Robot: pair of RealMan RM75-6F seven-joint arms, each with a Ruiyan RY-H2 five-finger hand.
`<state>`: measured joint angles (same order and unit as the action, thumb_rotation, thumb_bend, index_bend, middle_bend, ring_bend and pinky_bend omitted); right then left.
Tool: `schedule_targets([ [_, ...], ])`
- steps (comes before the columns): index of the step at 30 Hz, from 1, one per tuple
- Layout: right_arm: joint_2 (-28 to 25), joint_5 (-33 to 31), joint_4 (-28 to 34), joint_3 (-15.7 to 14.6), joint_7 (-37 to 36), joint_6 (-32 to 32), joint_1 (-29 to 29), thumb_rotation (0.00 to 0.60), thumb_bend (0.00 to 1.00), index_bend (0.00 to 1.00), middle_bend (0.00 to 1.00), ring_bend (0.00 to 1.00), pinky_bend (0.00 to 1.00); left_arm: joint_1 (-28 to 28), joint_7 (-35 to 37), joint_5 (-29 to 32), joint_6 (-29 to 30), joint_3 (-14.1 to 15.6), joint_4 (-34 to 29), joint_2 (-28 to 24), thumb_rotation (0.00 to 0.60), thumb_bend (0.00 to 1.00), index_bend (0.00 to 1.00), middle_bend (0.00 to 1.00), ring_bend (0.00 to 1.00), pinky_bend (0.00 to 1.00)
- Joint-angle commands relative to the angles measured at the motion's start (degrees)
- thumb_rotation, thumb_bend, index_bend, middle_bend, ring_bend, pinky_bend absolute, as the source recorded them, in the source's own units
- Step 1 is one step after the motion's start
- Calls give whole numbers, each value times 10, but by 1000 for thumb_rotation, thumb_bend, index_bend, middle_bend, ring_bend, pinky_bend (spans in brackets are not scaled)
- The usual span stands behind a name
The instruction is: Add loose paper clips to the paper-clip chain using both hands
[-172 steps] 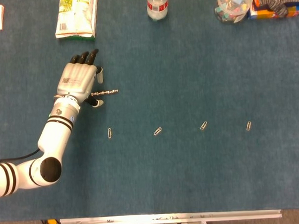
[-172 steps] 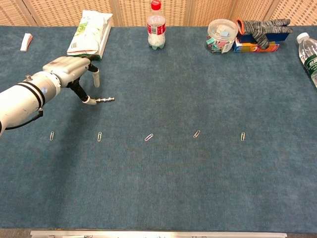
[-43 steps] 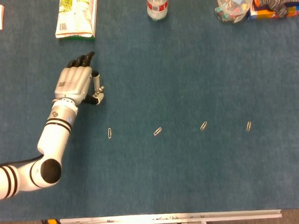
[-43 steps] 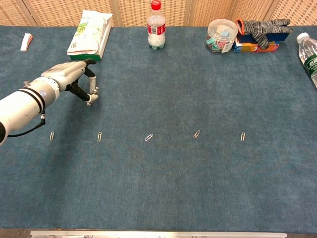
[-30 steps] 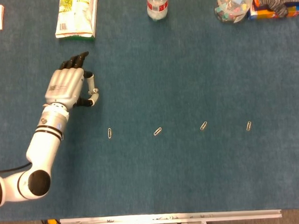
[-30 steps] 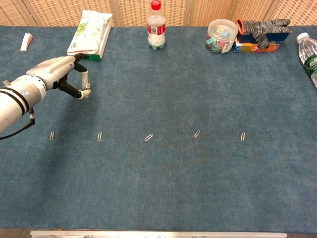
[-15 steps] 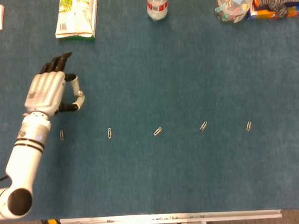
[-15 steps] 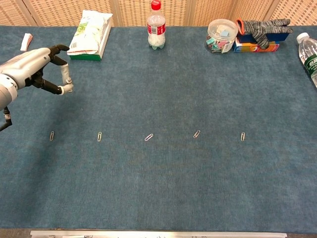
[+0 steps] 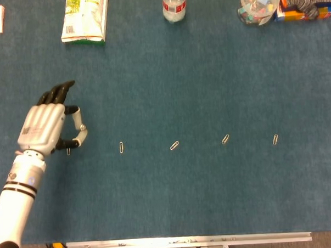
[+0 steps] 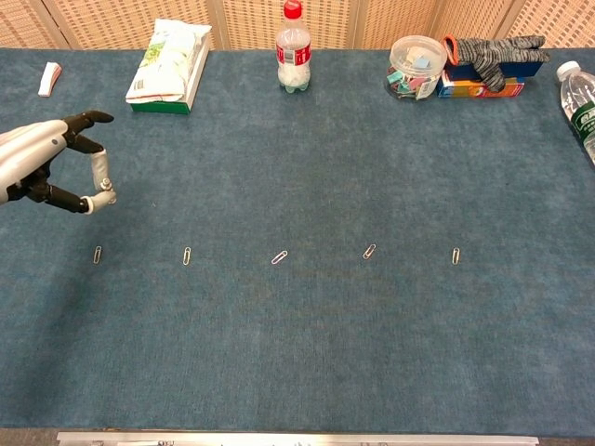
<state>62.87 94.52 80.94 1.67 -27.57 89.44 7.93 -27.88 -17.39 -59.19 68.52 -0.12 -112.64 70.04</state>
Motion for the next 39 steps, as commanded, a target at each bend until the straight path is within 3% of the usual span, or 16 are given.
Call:
schedule_targets([
  [1, 0, 0, 0, 0, 0, 0, 0, 600, 0, 152, 165, 64, 369, 6, 6, -2, -4, 5, -2, -5, 600, 327, 605, 61, 0, 87],
  [24, 1, 1, 2, -2, 5, -3, 2, 600, 0, 152, 165, 64, 369, 64, 56, -33, -22, 35, 41, 9, 600, 327, 608, 62, 0, 87],
  [39, -1, -1, 1, -1, 0, -1, 1, 600, 0, 152, 165, 64, 369, 69, 66, -11, -55, 23, 90, 41, 600, 329, 615, 62, 0, 87],
])
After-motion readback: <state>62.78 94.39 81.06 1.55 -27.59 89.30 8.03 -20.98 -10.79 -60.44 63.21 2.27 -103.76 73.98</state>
